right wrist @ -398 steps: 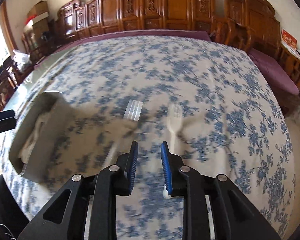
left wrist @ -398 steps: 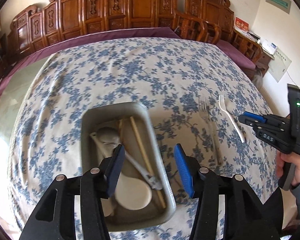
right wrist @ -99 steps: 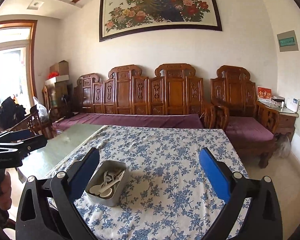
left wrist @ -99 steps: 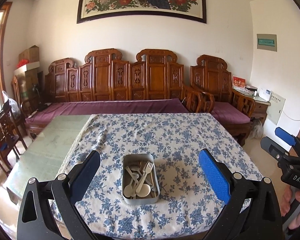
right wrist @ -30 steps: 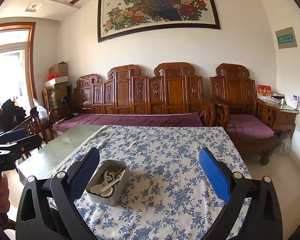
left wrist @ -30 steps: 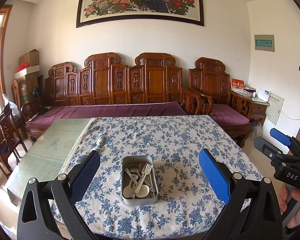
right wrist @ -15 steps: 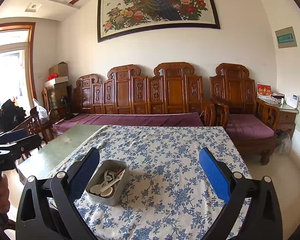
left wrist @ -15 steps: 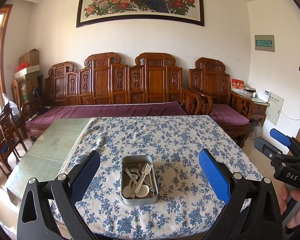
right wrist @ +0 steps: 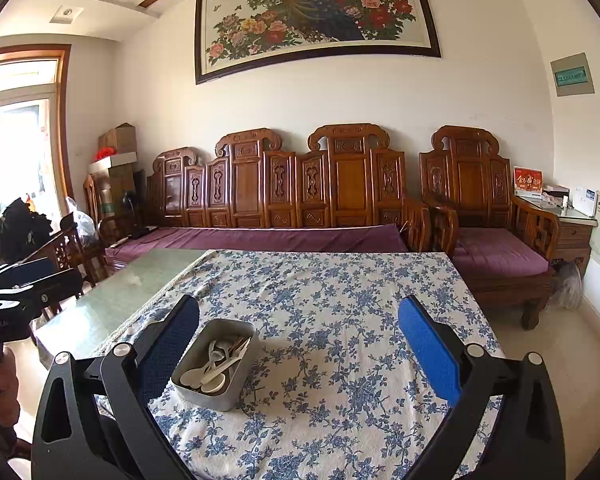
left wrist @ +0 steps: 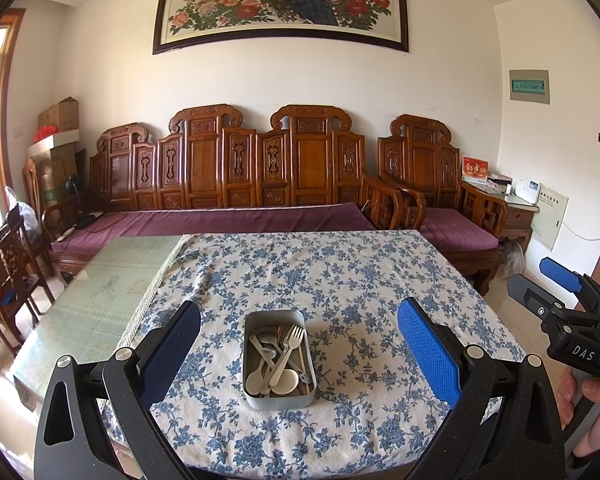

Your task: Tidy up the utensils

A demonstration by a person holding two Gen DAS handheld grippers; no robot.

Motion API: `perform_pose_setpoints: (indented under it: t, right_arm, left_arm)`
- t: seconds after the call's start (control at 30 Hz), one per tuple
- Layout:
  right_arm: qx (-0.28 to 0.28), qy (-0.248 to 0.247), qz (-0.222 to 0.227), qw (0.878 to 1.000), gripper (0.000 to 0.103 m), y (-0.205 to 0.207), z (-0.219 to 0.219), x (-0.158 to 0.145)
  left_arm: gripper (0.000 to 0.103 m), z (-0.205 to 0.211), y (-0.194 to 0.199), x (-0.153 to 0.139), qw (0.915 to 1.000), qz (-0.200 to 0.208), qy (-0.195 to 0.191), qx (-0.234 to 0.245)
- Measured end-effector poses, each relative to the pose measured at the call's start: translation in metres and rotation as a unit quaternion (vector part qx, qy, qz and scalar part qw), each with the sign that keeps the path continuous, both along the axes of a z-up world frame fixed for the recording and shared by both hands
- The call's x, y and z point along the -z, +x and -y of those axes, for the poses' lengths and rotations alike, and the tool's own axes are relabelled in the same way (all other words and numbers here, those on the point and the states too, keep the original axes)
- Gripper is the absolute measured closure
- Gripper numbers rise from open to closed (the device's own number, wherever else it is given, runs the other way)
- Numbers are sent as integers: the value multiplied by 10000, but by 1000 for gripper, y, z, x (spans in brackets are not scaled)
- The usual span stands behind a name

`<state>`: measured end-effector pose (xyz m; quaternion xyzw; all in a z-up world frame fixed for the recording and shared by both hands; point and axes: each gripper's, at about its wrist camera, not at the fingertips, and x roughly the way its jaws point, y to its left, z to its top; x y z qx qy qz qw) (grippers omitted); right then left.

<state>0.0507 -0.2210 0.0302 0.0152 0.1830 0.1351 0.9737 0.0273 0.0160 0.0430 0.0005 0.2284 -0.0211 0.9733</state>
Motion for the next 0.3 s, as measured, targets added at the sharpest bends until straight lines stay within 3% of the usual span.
perform_pose_setpoints:
  t: [0.3]
  right_arm:
    - [2, 2, 3, 10000, 3, 0, 0, 0]
  left_arm:
    - [8, 0, 0, 0, 10000, -7, -5, -1]
